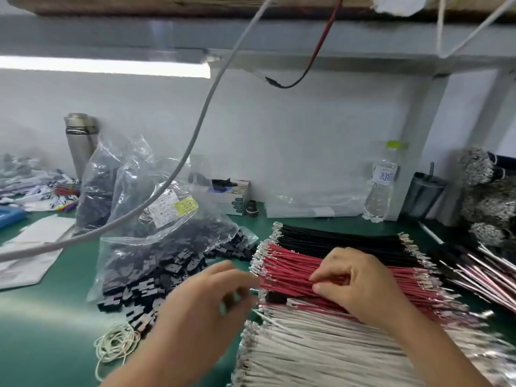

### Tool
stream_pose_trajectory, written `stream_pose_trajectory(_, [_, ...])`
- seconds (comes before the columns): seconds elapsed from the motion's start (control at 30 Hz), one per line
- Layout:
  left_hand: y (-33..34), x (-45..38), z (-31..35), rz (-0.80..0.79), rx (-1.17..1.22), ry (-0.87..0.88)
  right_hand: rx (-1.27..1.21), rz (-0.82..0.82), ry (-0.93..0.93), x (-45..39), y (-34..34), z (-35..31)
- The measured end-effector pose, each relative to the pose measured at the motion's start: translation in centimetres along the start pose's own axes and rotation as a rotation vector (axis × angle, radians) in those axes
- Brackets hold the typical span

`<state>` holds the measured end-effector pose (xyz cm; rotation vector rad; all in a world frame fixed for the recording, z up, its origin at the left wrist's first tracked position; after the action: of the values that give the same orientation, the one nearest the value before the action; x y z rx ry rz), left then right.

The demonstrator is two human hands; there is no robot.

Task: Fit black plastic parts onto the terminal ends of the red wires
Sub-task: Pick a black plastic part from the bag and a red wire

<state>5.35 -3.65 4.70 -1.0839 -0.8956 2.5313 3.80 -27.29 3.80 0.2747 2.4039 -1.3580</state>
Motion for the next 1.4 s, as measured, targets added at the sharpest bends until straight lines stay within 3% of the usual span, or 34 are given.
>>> stream_pose_trajectory(0.1, [4.0,-3.4,0.5,-0.26,-0.262,0.003,0.082,-0.075,-0.025,0.3,0.9,-0.7])
stream_pose_trajectory(0.3, [7.3,-5.9,-0.1,-0.414,-0.369,0.031,0.147,-0.097,-0.046,0.4,1.3,-1.0])
stream_pose_trajectory(0.4, [7.1,-7.0,-1.1,-0.424,-0.17,-0.058,0.154,-0.02,-0.047,0.4,0.6,-1.0])
stream_pose_trajectory(0.47, [7.5,-7.6,-1.6,-0.44,0.215,-0.227,0.143,0.074,-0.043,0.4,-0.5,-1.0])
stream_pose_trajectory(0.57, [7.9,-7.6,-1.9,-0.363,0.675,-0.419,0.093,0.233,-0.091,0.6,-2.4,-1.7])
stream_pose_trajectory(0.7, [8.3,-7.3,-2.0,-0.241,0.861,-0.478,0.12,0.34,-0.15,0.4,-2.8,-2.4])
stream_pose_trajectory(0.9, [8.7,-6.4,-3.3,-0.167,0.927,-0.592,0.27,0.336,-0.28,0.4,-2.3,-3.9])
stream_pose_trajectory(1.07, [8.6,-6.1,-4.1,-0.194,0.942,-0.624,0.371,0.137,-0.351,0.6,-0.6,-4.0])
stream_pose_trajectory(1.23, [8.4,-5.8,-4.4,-0.175,0.925,-0.607,0.217,0.276,-0.223,1.6,-1.6,-2.9])
stream_pose_trajectory(1.4, [8.4,-5.6,-4.1,-0.142,0.912,-0.606,0.224,0.347,-0.284,3.0,-2.4,-4.1])
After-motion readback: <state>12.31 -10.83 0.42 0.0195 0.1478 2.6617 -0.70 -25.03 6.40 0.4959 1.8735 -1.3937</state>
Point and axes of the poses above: each hand's wrist, its own x-axis away from the middle knuckle, its own y-axis out of the palm, z = x × y, the point moved 8 cm from there along -x, towards the middle knuckle, and after that the axes turned 2 degrees about -y, right-handed, at the moved point
